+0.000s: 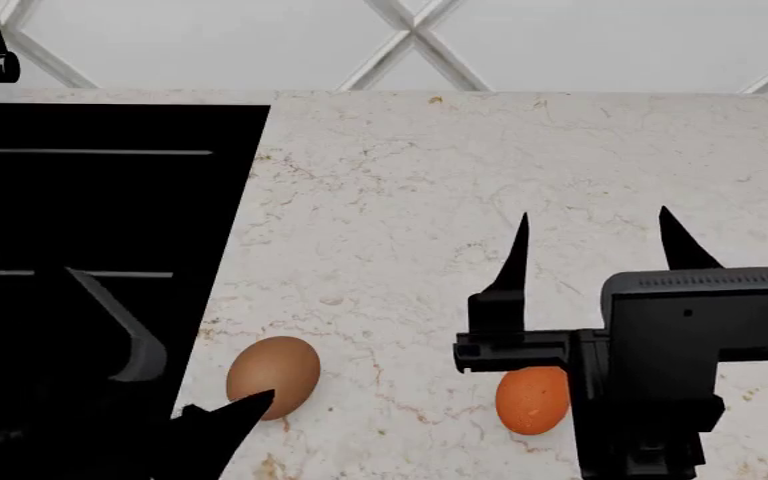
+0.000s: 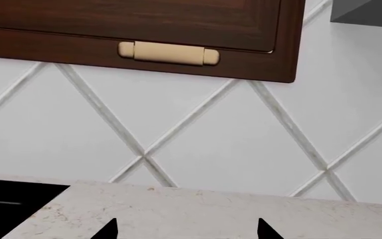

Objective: Place the eggs and milk next to the bowl.

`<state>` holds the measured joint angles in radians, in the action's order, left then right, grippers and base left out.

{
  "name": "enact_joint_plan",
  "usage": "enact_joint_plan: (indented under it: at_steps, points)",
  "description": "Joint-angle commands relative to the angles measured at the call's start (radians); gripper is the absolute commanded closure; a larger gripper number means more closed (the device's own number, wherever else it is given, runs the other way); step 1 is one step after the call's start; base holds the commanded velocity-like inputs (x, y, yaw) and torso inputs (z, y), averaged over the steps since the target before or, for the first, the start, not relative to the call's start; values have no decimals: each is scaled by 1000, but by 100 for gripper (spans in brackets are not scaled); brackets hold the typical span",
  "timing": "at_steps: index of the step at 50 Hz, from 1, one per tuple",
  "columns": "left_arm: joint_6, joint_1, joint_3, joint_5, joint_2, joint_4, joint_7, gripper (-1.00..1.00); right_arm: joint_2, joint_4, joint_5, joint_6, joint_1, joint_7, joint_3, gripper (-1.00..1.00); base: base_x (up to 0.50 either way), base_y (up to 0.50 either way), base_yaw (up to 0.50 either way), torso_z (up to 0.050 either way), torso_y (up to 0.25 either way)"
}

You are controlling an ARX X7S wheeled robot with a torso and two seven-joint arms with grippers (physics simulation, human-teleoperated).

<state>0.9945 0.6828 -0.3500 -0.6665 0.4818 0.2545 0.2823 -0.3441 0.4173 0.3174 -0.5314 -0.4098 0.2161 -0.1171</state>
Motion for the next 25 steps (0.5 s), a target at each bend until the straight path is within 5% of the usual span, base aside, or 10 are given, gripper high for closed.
enact_joint_plan:
  at_steps: [1, 25]
  points:
    - [-63, 51, -33, 57, -52, -139, 70, -100, 12, -21, -17, 14, 2, -21, 28, -100, 0, 0, 0, 0, 0]
    - [-139, 91, -105, 109, -98, -295, 124, -100, 3, -32, -16, 23, 5, -14, 27, -100, 0, 0, 0, 0, 0]
